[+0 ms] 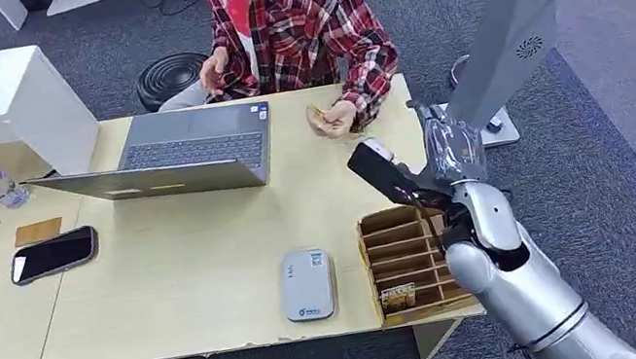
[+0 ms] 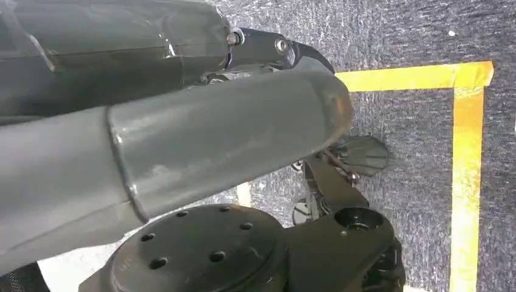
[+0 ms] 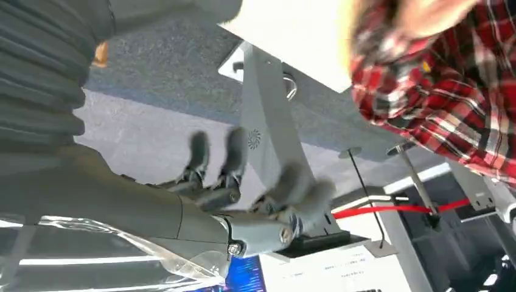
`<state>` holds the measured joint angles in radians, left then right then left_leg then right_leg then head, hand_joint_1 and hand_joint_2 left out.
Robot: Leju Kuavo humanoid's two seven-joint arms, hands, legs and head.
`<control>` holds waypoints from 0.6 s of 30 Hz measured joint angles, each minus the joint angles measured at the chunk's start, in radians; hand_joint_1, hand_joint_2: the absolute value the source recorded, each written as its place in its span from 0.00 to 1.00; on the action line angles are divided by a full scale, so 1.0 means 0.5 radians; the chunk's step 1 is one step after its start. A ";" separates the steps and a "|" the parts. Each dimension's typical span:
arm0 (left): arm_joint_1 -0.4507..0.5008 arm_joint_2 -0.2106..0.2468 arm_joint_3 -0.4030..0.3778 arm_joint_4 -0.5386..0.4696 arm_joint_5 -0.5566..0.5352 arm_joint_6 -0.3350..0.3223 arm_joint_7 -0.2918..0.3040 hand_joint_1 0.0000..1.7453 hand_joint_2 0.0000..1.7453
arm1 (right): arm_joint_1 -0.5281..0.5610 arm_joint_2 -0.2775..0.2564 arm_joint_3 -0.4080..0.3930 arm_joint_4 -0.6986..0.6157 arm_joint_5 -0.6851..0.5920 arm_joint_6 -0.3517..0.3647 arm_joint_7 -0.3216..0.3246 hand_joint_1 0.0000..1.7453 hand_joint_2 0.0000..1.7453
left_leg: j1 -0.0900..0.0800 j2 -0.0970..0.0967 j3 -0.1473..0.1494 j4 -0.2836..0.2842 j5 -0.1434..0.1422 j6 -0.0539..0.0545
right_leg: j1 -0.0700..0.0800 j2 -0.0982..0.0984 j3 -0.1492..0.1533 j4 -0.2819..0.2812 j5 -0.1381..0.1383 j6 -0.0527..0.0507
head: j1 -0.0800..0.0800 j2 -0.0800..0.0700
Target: Pass the card to the sensor for recognition and then transmit it.
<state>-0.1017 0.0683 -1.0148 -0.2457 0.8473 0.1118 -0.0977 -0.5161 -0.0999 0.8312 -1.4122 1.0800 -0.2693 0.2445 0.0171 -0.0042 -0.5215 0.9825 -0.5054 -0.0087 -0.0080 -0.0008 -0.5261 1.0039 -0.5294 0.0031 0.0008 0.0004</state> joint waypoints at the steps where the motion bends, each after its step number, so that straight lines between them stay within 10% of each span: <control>1: 0.002 0.000 0.000 0.000 0.006 0.003 0.000 0.00 0.00 | 0.020 -0.001 0.000 -0.013 -0.025 -0.005 0.000 0.00 1.00 | 0.000 0.000 0.000 0.000 0.000 0.000 | 0.000 0.000 0.000 0.000 0.000 0.000 | -0.001 0.000; 18: 0.021 -0.001 0.002 0.000 0.162 0.044 0.000 0.00 0.00 | 0.784 -0.105 -0.265 -0.632 -1.202 -0.182 -0.394 0.00 1.00 | 0.000 0.004 0.001 0.000 -0.002 -0.001 | 0.000 0.002 -0.001 -0.001 0.000 0.000 | -0.001 0.000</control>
<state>-0.0914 0.0679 -1.0140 -0.2457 0.9282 0.1335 -0.0977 -0.1242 -0.1526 0.6989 -1.7284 0.4792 -0.3605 0.0477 0.0170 -0.0024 -0.5212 0.9825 -0.5062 -0.0091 -0.0082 0.0000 -0.5267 1.0032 -0.5297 0.0031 0.0004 0.0004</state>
